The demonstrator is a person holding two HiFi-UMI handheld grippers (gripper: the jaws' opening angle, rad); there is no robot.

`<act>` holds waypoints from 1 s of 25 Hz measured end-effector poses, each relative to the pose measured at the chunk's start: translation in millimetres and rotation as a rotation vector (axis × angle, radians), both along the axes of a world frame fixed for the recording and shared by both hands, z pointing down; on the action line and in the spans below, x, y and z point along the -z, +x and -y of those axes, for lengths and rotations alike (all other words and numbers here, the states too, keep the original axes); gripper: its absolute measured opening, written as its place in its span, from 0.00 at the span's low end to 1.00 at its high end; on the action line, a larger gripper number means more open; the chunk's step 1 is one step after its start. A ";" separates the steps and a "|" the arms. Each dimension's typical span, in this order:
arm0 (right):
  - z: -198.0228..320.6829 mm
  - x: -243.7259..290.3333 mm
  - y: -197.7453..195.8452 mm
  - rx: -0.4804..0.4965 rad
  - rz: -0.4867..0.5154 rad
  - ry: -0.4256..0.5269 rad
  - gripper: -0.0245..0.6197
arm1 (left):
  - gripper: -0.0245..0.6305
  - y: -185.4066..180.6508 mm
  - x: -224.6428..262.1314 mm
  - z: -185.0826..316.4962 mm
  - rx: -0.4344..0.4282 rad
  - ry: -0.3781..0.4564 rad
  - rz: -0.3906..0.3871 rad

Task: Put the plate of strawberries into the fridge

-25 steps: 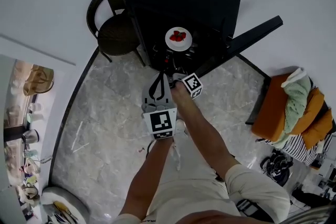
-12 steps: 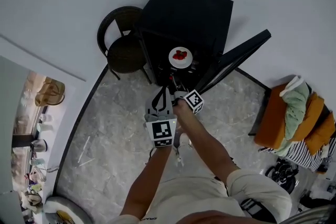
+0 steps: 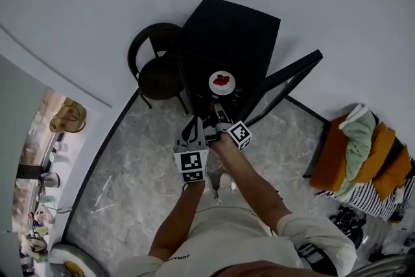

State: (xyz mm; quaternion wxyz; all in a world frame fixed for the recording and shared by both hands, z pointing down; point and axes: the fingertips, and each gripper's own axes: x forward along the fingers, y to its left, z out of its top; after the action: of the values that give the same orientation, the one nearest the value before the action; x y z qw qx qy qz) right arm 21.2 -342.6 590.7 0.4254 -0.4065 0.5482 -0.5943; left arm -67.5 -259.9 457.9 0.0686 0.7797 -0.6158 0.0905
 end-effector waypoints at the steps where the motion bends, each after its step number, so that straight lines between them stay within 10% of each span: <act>1: -0.8 5.2 0.2 0.001 -0.003 0.007 0.06 | 0.04 -0.2 3.0 0.1 -0.001 0.001 0.003; 25: -18.4 104.7 -2.7 0.073 -0.158 0.145 0.06 | 0.04 12.6 61.7 3.3 -0.088 0.062 -0.003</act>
State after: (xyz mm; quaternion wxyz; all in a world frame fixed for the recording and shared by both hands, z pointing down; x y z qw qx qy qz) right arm 18.5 -324.2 485.9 0.3870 -0.4000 0.6363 -0.5342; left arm -54.8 -263.3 396.2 0.0414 0.8080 -0.5831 0.0732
